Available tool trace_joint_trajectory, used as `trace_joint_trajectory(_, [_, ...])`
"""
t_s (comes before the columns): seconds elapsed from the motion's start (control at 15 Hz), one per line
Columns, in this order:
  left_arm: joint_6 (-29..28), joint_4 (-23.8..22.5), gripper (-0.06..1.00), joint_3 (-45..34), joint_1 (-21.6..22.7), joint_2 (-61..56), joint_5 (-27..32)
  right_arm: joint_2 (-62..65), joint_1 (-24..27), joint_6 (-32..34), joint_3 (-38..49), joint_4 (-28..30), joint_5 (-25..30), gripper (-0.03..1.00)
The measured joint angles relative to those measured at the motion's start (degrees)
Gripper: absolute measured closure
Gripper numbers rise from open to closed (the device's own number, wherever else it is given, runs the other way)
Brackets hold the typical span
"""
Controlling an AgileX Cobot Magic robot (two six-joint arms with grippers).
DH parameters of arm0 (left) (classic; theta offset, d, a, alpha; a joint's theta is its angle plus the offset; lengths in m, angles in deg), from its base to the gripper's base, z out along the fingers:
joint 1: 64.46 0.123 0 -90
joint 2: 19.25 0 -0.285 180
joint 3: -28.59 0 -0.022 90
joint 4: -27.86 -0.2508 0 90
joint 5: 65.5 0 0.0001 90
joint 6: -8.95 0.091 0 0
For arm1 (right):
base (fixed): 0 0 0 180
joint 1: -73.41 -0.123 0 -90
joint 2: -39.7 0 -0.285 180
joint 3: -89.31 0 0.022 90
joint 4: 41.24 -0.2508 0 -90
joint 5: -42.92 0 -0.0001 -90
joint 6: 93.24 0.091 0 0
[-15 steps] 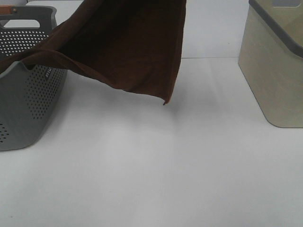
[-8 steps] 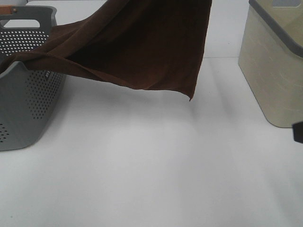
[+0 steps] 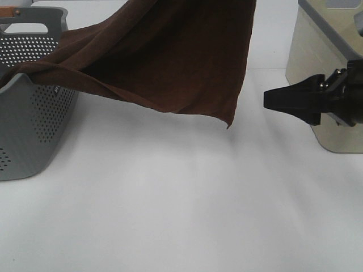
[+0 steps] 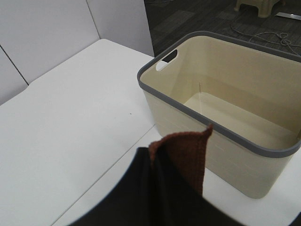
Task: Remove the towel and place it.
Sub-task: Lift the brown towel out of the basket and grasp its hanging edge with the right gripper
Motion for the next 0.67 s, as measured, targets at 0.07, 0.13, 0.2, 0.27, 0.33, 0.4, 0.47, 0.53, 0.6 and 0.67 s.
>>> trace_joint_trajectory(0.07, [0.0,0.1,0.94,0.0,0.0,0.0,0.0,-1.2,0.0,-3.4,0.0,-2.0,0.0,0.31])
trace_joint_trajectory(0.13, [0.0,0.3,0.94,0.0,0.0,0.0,0.0,-4.1,0.0,-9.2,-0.2,-3.6,0.3,0.3])
trace_joint_trajectory(0.2, [0.0,0.7,0.94,0.0,0.0,0.0,0.0,-6.7,0.0,-14.2,-1.1,-4.2,1.4,0.3])
trace_joint_trajectory(0.27, [0.0,1.1,0.94,0.0,0.0,0.0,0.0,-8.8,0.0,-17.3,-2.3,-4.5,2.6,0.3])
trace_joint_trajectory(0.33, [0.0,1.2,0.94,0.0,0.0,0.0,0.0,-10.8,0.0,-19.1,-3.8,-4.6,3.8,0.3])
trace_joint_trajectory(0.4, [0.0,1.3,0.94,0.0,0.0,0.0,0.0,-12.7,0.0,-19.6,-5.1,-4.8,4.8,0.3])
trace_joint_trajectory(0.47, [0.0,1.3,0.94,0.0,0.0,0.0,0.0,-14.5,0.0,-19.7,-6.2,-4.9,4.9,0.3])
trace_joint_trajectory(0.53, [0.0,1.3,0.94,0.0,0.0,0.0,0.0,-16.2,0.0,-19.9,-7.3,-4.9,5.2,0.3])
trace_joint_trajectory(0.6, [0.0,1.3,0.94,0.0,0.0,0.0,-0.1,-17.7,0.0,-20.4,-8.3,-4.8,6.6,0.3])
trace_joint_trajectory(0.67, [0.0,1.3,0.94,0.0,0.0,0.0,-0.1,-19.2,0.0,-20.7,-9.1,-4.9,8.5,0.3])
